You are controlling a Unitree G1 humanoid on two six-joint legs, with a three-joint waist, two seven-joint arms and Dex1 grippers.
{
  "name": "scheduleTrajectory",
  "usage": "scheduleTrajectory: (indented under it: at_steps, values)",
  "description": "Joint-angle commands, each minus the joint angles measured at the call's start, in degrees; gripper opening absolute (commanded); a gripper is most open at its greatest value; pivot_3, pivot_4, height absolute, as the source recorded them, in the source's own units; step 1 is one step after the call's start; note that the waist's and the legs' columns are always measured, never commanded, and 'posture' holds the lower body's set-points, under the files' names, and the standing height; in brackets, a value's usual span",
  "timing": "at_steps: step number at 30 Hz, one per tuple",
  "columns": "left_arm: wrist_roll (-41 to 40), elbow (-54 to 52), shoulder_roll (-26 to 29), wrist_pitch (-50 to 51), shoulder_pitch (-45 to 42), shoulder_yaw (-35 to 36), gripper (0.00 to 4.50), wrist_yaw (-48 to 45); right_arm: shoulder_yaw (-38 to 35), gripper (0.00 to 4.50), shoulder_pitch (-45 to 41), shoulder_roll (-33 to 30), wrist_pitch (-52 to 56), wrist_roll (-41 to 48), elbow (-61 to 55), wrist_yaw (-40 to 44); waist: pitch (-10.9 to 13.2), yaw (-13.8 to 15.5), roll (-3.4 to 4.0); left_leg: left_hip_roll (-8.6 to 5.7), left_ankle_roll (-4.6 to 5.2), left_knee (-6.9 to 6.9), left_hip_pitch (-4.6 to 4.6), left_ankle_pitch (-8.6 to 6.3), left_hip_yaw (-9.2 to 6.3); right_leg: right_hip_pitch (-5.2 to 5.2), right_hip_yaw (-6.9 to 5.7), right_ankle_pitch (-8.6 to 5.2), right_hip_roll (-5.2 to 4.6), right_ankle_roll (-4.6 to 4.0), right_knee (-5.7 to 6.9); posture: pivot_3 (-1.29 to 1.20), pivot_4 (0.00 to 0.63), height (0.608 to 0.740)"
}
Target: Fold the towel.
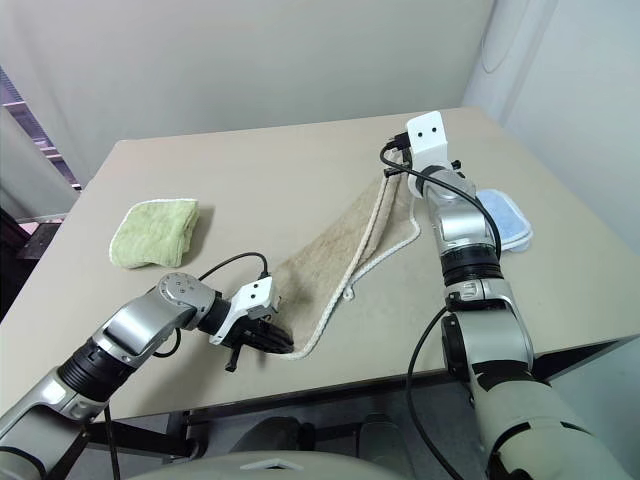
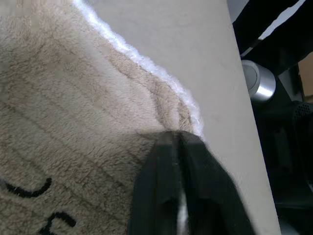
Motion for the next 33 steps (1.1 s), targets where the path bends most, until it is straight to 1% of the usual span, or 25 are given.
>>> scheduleTrajectory:
  at_steps: [1, 2, 5, 7, 10, 17, 20, 22, 26, 29, 33]
  values:
    - [0.4, 0.1, -2.3, -4.1, -0.2, 1.9, 1.99, 2.1, -0.3, 0.0, -0.5, -0.3, 0.1, 0.2, -3.9, 0.1, 0.0, 0.1, 0.0, 0.0, 0.0, 0.02, 0.0, 0.0, 0.0, 0.01, 0.0, 0.0, 0.0, -0.01, 0.0, 0.0, 0.0, 0.74]
    - [1.1, 0.9, -3.0, -6.8, -0.1, 1.9, 2.33, 2.3, -0.3, 0.0, -0.3, -0.4, 0.2, 0.2, -4.2, 0.1, 0.0, 0.2, 0.0, 0.0, 0.0, 0.04, 0.0, 0.0, 0.0, 0.02, 0.0, 0.0, 0.0, -0.01, 0.0, 0.0, 0.0, 0.74]
    - [4.1, 2.8, -3.5, -11.2, -0.2, 0.0, 2.33, 2.7, -0.3, 0.0, 0.3, -0.6, 0.7, 0.0, -5.0, 0.2, 0.0, 0.1, 0.0, 0.0, -0.02, 0.07, 0.0, -0.01, -0.01, 0.05, 0.0, 0.0, 0.0, -0.04, 0.0, 0.0, 0.0, 0.74]
    - [7.2, 4.6, -3.2, -12.6, -0.6, -2.4, 2.33, 2.7, -0.2, 0.0, 0.6, -0.8, 1.1, -0.1, -5.5, 0.2, 0.0, 0.0, 0.0, 0.01, -0.01, 0.07, 0.0, -0.01, 0.0, 0.05, 0.0, 0.0, 0.01, -0.06, 0.01, 0.0, 0.0, 0.74]
    - [9.5, 6.5, -3.1, -13.3, -1.0, -4.0, 2.33, 2.0, 0.0, 0.0, 1.0, -1.0, 1.5, -0.4, -6.2, 0.2, 0.0, 0.1, 0.01, 0.01, -0.01, 0.07, 0.0, -0.01, 0.0, 0.06, 0.0, 0.0, 0.01, -0.06, 0.02, 0.0, 0.0, 0.74]
    - [10.5, 4.7, -1.2, -11.4, -1.2, -5.7, 2.33, -1.4, -0.2, 0.0, 2.0, -1.1, 3.5, 0.0, -8.3, 0.7, 0.0, -0.1, 0.0, 0.01, -0.01, 0.14, 0.06, -0.01, -0.01, 0.17, -0.01, 0.0, 0.02, -0.07, 0.02, 0.0, 0.0, 0.74]
    - [5.7, 2.0, -1.7, -8.8, -1.3, -3.2, 2.33, -3.7, -0.1, 0.0, 2.3, -1.1, 4.4, 0.2, -9.2, 1.2, 0.0, -0.1, 0.0, 0.05, 0.02, 0.09, 0.05, 0.01, -0.01, 0.27, -0.01, 0.01, 0.06, -0.06, 0.04, 0.0, 0.0, 0.74]
    - [5.2, 1.7, -1.5, -8.3, -1.4, -3.1, 2.33, -4.8, 0.0, 0.0, 2.5, -1.2, 4.5, 0.0, -9.4, 1.3, 0.0, -0.1, 0.0, 0.06, 0.03, 0.08, 0.05, 0.01, -0.02, 0.27, -0.01, 0.0, 0.07, -0.05, 0.05, 0.0, 0.0, 0.74]
    - [10.1, 3.6, -0.1, -12.5, -0.7, -6.2, 2.33, -4.6, 0.7, 0.0, 2.7, -1.7, 4.4, -1.0, -8.8, 1.1, 0.0, 0.0, 0.0, 0.06, 0.03, 0.11, 0.05, 0.01, -0.02, 0.28, -0.01, 0.0, 0.07, -0.07, 0.05, 0.0, 0.0, 0.74]
    - [14.0, 6.6, -0.7, -19.2, 0.0, -7.1, 2.33, -1.9, 0.9, 0.0, 2.6, -1.9, 4.6, -1.4, -8.1, 0.9, 0.0, 0.1, 0.01, 0.06, -0.02, 0.13, 0.08, -0.01, -0.01, 0.29, -0.01, -0.05, 0.06, -0.16, 0.05, 0.0, 0.0, 0.74]
    - [15.7, 8.3, -1.4, -23.0, 0.5, -6.8, 2.33, -0.9, 1.0, 0.0, 2.6, -2.0, 4.4, -1.8, -8.1, 0.9, -0.1, 0.4, 0.07, 0.06, -0.06, 0.14, 0.26, -0.04, -0.01, 0.4, -0.01, -0.05, 0.05, -0.18, -0.01, 0.0, 0.0, 0.74]
